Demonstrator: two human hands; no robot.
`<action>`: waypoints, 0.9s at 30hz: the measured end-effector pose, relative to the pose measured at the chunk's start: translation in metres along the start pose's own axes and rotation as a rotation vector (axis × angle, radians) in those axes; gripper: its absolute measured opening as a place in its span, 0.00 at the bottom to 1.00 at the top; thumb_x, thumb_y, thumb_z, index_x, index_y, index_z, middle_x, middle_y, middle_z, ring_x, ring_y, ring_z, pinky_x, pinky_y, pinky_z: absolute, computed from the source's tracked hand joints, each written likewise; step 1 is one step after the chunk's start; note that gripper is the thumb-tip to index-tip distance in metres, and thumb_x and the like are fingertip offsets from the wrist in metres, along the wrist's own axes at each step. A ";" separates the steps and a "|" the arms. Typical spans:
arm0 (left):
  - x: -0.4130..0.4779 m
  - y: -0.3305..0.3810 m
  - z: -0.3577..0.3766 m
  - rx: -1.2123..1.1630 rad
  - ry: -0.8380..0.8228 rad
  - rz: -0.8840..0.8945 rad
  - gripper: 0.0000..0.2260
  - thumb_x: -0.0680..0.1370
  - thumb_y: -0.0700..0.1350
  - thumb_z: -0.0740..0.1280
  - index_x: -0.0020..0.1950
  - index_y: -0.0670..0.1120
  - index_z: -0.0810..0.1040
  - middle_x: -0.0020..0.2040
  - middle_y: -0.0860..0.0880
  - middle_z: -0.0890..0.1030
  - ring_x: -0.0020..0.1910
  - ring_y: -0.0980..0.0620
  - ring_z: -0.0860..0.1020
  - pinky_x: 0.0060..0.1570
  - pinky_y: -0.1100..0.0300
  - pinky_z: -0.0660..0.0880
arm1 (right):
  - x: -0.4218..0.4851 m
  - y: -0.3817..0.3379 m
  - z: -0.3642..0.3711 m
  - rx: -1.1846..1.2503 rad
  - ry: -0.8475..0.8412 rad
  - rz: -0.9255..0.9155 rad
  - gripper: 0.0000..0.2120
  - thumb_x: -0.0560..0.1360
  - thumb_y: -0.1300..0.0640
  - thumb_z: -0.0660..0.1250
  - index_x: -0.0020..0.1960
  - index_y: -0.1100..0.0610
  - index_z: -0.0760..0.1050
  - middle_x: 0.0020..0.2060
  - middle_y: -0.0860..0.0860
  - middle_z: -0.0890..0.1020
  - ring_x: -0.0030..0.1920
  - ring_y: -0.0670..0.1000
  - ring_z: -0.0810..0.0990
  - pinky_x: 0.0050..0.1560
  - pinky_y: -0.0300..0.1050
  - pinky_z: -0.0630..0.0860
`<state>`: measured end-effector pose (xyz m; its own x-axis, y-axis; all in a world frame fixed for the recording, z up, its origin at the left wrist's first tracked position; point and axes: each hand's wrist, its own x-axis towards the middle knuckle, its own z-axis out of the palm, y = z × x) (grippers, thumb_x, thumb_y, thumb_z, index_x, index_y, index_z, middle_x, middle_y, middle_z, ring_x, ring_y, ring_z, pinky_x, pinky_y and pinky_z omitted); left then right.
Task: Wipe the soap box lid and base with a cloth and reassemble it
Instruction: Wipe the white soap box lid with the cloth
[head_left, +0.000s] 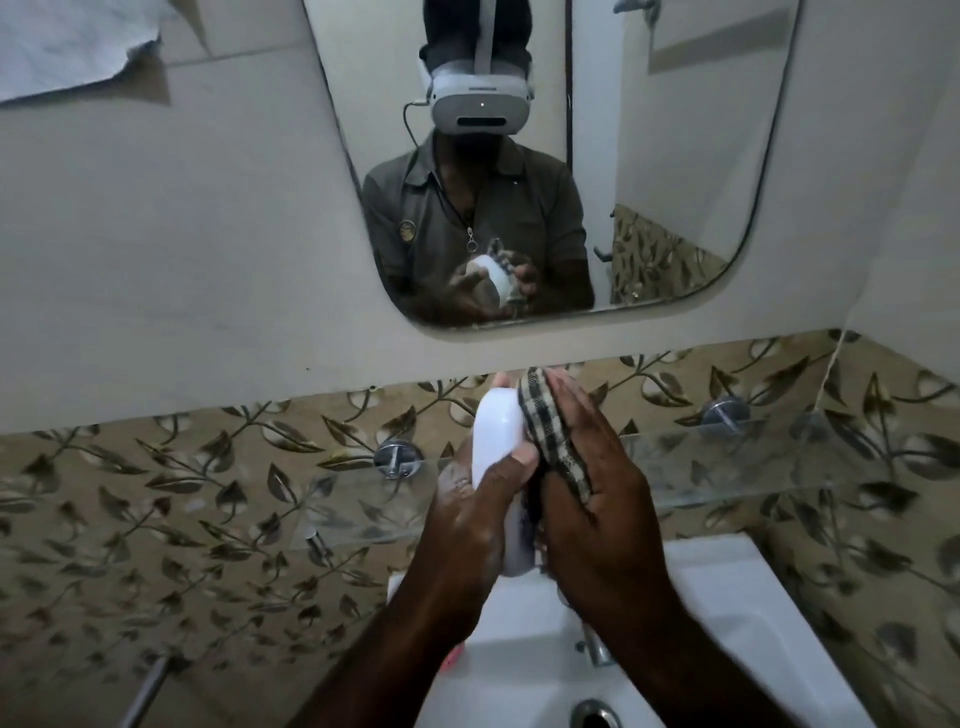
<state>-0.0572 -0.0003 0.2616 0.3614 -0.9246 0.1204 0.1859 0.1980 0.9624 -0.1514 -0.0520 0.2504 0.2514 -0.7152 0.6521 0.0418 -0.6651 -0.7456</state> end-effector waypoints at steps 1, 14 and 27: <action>0.000 0.003 -0.002 0.044 -0.022 -0.005 0.20 0.65 0.54 0.72 0.53 0.46 0.83 0.49 0.41 0.85 0.50 0.42 0.84 0.48 0.52 0.80 | -0.003 -0.002 0.001 0.009 0.000 0.005 0.27 0.75 0.59 0.58 0.74 0.53 0.63 0.74 0.47 0.66 0.75 0.42 0.61 0.74 0.47 0.61; 0.002 0.016 -0.014 0.587 -0.134 0.126 0.14 0.69 0.33 0.68 0.45 0.52 0.81 0.44 0.56 0.85 0.44 0.56 0.83 0.41 0.60 0.80 | -0.003 -0.002 -0.005 -0.353 -0.272 -0.233 0.29 0.70 0.66 0.61 0.70 0.51 0.72 0.70 0.50 0.73 0.73 0.50 0.66 0.75 0.43 0.59; -0.009 -0.001 -0.021 0.735 0.014 0.266 0.16 0.68 0.36 0.68 0.47 0.57 0.75 0.40 0.71 0.81 0.45 0.63 0.79 0.39 0.73 0.75 | -0.017 -0.017 0.000 -0.505 -0.322 -0.306 0.27 0.69 0.60 0.56 0.68 0.51 0.72 0.69 0.55 0.74 0.72 0.56 0.67 0.73 0.54 0.60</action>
<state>-0.0412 0.0145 0.2547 0.3211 -0.8714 0.3710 -0.5601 0.1412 0.8163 -0.1569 -0.0286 0.2514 0.5791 -0.4311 0.6919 -0.2809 -0.9023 -0.3271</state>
